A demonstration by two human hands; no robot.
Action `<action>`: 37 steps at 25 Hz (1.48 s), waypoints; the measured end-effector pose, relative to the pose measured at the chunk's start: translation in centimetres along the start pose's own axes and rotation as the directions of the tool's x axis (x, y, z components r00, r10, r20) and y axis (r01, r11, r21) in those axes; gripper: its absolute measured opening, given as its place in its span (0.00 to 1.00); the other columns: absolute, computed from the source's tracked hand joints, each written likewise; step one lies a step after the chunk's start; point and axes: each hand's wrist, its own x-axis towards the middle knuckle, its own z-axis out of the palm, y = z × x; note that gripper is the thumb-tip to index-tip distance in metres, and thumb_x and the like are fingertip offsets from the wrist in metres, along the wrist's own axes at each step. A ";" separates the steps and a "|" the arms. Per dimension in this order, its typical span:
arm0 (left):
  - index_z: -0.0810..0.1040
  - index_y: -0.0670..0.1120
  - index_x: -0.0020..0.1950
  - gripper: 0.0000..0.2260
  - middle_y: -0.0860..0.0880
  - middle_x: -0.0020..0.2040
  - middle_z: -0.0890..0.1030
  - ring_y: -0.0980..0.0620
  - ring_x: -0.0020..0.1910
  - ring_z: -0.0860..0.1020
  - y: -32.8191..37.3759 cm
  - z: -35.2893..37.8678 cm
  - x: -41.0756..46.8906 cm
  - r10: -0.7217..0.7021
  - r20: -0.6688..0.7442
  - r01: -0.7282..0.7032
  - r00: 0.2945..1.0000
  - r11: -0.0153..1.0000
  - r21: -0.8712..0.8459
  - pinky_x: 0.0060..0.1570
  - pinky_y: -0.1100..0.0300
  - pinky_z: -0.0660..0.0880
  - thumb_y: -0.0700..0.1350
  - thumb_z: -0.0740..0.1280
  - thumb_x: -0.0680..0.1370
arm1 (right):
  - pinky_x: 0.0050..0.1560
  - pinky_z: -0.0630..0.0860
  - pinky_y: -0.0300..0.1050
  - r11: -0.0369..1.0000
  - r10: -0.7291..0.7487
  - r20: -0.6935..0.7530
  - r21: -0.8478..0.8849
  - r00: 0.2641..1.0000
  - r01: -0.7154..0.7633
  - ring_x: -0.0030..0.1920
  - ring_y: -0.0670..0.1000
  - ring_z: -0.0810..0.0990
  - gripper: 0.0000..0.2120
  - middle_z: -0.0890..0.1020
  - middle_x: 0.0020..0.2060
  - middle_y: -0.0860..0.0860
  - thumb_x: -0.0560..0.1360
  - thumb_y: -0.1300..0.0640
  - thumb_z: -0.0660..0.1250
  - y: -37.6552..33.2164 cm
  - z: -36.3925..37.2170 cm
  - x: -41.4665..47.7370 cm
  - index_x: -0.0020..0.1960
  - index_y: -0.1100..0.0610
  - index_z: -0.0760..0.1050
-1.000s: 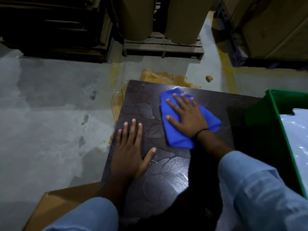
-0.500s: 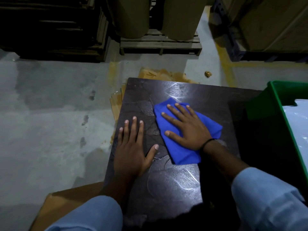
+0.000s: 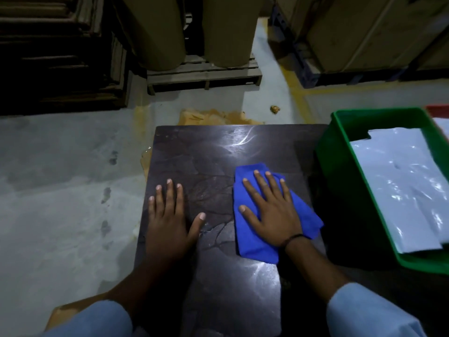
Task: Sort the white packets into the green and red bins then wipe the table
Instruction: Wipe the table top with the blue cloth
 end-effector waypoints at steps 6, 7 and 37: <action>0.57 0.38 0.81 0.41 0.39 0.83 0.54 0.35 0.82 0.51 4.5 0.7 4.6 0.135 -0.024 -0.136 0.991 0.990 -0.034 0.77 0.35 0.53 0.67 0.54 0.80 | 0.78 0.49 0.62 0.947 0.321 0.001 -0.020 0.947 -0.320 0.80 0.58 0.53 0.33 0.58 0.80 0.53 0.78 0.32 0.48 6.3 0.5 6.0 0.80 0.45 0.58; 0.57 0.38 0.81 0.41 0.39 0.83 0.54 0.36 0.82 0.50 4.8 0.9 5.0 0.122 -0.033 -0.123 0.992 0.992 -0.023 0.77 0.36 0.53 0.67 0.56 0.80 | 0.78 0.47 0.62 0.939 0.343 0.004 -0.007 0.939 -0.343 0.80 0.58 0.52 0.34 0.57 0.80 0.53 0.78 0.32 0.47 6.6 0.7 8.5 0.80 0.45 0.57; 0.51 0.43 0.83 0.42 0.44 0.84 0.46 0.40 0.83 0.44 4.6 0.9 5.1 0.092 0.020 -0.092 0.996 0.996 -0.014 0.80 0.40 0.48 0.69 0.55 0.79 | 0.78 0.49 0.60 0.954 0.300 -0.051 0.042 0.953 -0.298 0.80 0.61 0.52 0.36 0.56 0.80 0.57 0.78 0.31 0.51 1.9 0.5 6.8 0.80 0.49 0.57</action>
